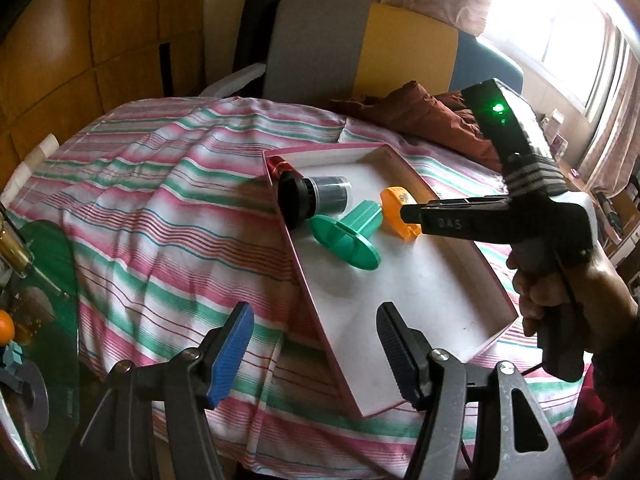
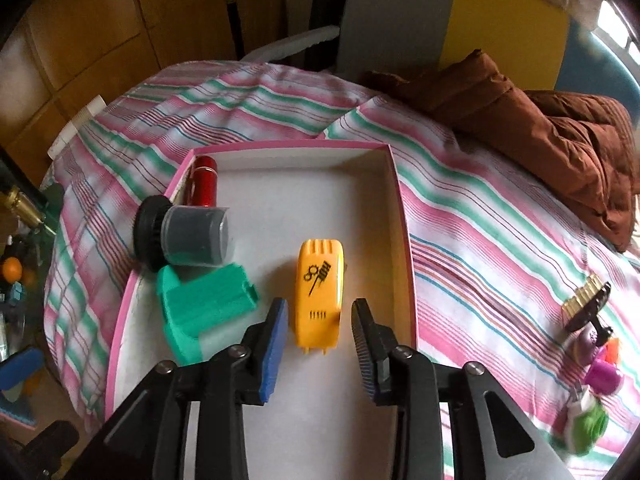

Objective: Organize rigid objects
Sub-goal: 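Carry the yellow toy into the tray and open the right tool, then move both tools back toward the toy cluster beside the tray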

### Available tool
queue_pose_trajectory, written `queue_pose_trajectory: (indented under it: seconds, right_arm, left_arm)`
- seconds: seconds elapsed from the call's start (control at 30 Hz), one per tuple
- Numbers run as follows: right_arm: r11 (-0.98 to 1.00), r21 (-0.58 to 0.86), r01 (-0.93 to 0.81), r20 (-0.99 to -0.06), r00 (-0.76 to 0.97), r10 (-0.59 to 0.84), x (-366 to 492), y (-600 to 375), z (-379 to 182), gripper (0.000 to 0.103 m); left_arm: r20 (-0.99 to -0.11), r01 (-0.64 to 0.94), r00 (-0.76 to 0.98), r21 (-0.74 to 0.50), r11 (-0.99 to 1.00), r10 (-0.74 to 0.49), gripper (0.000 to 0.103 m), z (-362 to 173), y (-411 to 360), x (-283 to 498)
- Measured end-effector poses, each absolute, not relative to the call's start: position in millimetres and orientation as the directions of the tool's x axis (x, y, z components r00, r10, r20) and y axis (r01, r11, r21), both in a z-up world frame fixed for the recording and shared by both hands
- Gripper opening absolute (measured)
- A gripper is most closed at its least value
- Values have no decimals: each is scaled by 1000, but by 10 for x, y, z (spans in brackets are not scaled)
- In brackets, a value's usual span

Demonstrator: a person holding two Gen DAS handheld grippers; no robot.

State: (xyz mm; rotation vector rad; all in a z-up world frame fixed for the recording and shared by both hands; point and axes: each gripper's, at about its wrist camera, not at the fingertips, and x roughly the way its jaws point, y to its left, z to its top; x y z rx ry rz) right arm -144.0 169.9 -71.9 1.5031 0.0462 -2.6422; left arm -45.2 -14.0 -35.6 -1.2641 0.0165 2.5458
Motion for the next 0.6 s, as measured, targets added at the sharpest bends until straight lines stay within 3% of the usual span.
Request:
queue_pose_trajectory:
  seconds: [0.6]
  right_arm:
    - [-996, 60, 66, -802, -591, -87, -810, 1947, -423, 52]
  left_arm:
    - [-781, -307, -571, -81, -948, 251, 65, -292, 15, -325]
